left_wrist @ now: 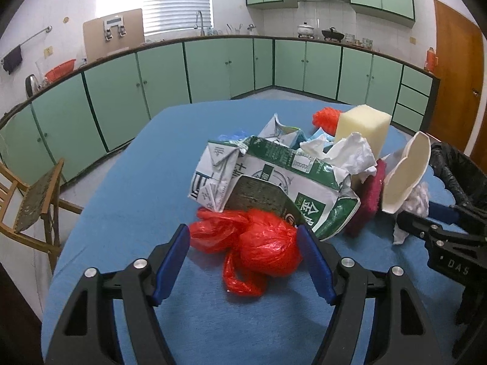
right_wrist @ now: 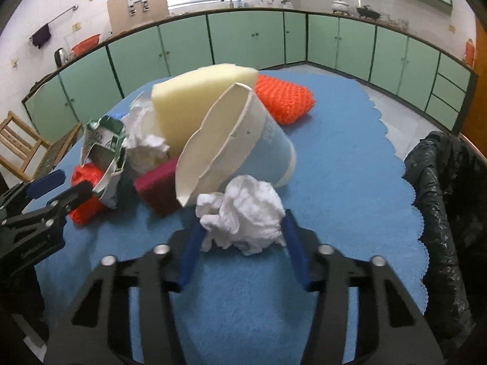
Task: Collect trash
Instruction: 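Grasp the red plastic bag with the left gripper while the right gripper grasps the crumpled tissue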
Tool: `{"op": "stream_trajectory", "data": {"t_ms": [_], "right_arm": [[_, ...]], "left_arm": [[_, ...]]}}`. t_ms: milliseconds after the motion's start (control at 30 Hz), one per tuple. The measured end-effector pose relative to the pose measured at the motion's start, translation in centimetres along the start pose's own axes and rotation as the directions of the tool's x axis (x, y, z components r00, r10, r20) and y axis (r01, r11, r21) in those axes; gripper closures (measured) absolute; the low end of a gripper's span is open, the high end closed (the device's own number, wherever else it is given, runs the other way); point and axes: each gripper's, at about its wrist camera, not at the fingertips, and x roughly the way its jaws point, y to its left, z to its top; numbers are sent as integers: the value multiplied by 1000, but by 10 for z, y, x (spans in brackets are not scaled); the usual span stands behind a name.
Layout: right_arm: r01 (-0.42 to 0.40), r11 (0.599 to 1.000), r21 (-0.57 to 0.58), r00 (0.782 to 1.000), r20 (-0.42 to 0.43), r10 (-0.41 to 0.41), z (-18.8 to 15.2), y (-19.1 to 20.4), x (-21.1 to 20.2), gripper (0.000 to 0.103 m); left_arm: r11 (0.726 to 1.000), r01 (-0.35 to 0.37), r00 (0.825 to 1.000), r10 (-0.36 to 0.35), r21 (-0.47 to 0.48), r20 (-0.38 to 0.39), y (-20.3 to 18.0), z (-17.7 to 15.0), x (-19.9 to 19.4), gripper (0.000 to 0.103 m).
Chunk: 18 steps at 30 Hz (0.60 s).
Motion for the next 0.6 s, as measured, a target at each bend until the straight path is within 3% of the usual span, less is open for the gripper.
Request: {"op": "stream_trajectory", "data": {"t_ms": [167, 467, 600], "right_arm": [[-27, 1000, 9, 1000, 4, 27, -6, -2, -12, 72], [-31, 999, 41, 998, 52, 29, -3, -11, -41, 74], [-43, 998, 48, 996, 85, 39, 4, -14, -58, 74]], "left_arm": [[997, 76, 997, -76, 0, -17, -6, 3, 1, 69], [995, 84, 996, -85, -46, -18, -6, 5, -7, 82], [993, 102, 995, -102, -59, 8, -6, 8, -24, 83]]}}
